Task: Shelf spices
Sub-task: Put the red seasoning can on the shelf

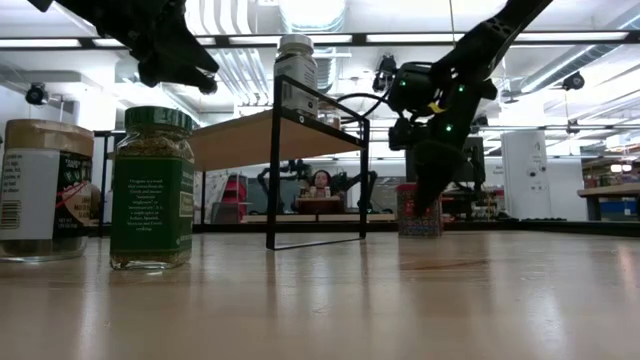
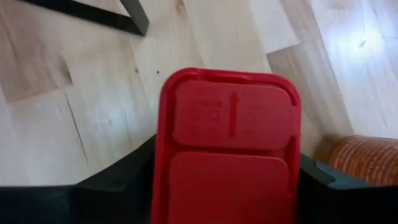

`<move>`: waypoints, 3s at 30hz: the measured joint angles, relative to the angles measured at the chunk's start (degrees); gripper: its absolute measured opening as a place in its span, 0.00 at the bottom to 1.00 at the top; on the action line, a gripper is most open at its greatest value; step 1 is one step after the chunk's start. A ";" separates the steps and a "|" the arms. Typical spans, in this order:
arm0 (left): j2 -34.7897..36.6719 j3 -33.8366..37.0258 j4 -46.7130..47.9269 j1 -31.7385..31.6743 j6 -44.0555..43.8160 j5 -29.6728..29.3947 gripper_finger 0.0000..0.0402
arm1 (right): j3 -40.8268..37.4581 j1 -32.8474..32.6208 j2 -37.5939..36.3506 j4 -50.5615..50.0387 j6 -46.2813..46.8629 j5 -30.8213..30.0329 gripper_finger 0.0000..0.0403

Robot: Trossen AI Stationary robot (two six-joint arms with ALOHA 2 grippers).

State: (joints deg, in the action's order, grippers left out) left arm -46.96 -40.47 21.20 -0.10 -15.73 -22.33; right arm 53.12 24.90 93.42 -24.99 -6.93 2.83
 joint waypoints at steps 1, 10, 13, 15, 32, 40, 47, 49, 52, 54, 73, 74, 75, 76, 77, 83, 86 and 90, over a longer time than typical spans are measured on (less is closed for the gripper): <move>0.00 0.00 0.01 0.00 0.00 0.21 0.59 | -0.06 -0.25 -0.20 -0.17 0.05 -0.37 0.53; 0.00 0.00 -1.13 0.00 2.86 0.65 0.56 | -0.39 -1.05 -6.18 -5.14 2.05 1.56 0.46; 0.00 0.00 -2.55 0.00 4.36 1.11 0.55 | -0.39 -1.46 -8.52 -7.51 3.02 2.03 0.46; 0.00 0.00 -3.62 0.00 5.05 1.80 0.54 | -0.39 -2.10 -10.78 -8.37 3.56 2.41 0.47; -1.11 0.00 -22.98 0.02 13.55 5.84 0.54 | 12.11 -7.80 -26.75 -13.43 3.84 -1.39 0.46; -9.66 -7.80 -23.45 -0.02 14.01 5.82 0.56 | 22.14 -7.80 -24.41 -15.24 -1.27 -1.36 0.47; -19.45 -24.00 -9.56 -0.11 16.18 6.17 0.54 | 25.95 -8.52 -20.15 -15.44 -3.92 3.39 0.47; -22.08 -28.45 -5.65 -0.11 16.29 7.34 0.53 | 26.37 -9.51 -19.40 -15.78 -5.06 3.63 0.47; -25.72 -33.98 0.02 -0.16 16.81 10.14 0.52 | 27.38 -11.22 -19.03 -15.64 -6.64 3.64 0.47; -27.81 -36.72 2.37 -0.17 17.69 11.63 0.52 | 28.51 -12.36 -18.70 -15.55 -7.44 3.63 0.47; -38.22 -47.71 9.14 -0.39 20.14 15.42 0.58 | 31.95 -18.96 -16.38 -14.90 -9.14 3.12 0.47; -38.19 -47.71 8.51 -0.39 19.96 15.46 0.57 | 32.29 -19.00 -16.16 -14.60 -9.16 3.04 0.47; -38.19 -47.71 8.32 -0.39 19.73 15.48 0.57 | 32.64 -19.02 -15.90 -14.56 -9.27 2.98 0.47; -38.19 -47.65 8.62 -0.39 19.46 15.69 0.57 | 33.16 -19.11 -15.52 -14.58 -9.41 2.98 0.47; -38.19 -47.63 8.71 -0.39 19.21 15.96 0.57 | 33.67 -19.17 -15.28 -14.44 -9.45 2.95 0.47; -38.21 -47.56 8.73 -0.44 18.24 16.27 0.58 | 36.21 -19.78 -13.24 -14.76 -9.77 1.69 0.47; -38.23 -47.56 8.46 -0.40 17.93 16.14 0.59 | 37.80 -20.20 -11.95 -14.60 -10.09 1.57 0.47; -38.25 -47.56 8.59 -0.37 17.93 16.05 0.58 | 39.92 -20.90 -9.79 -14.47 -10.30 1.44 0.47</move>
State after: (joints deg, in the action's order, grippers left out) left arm -85.21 -88.03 29.78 -0.47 2.20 -6.28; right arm 93.05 4.01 83.64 -39.46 -17.23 4.27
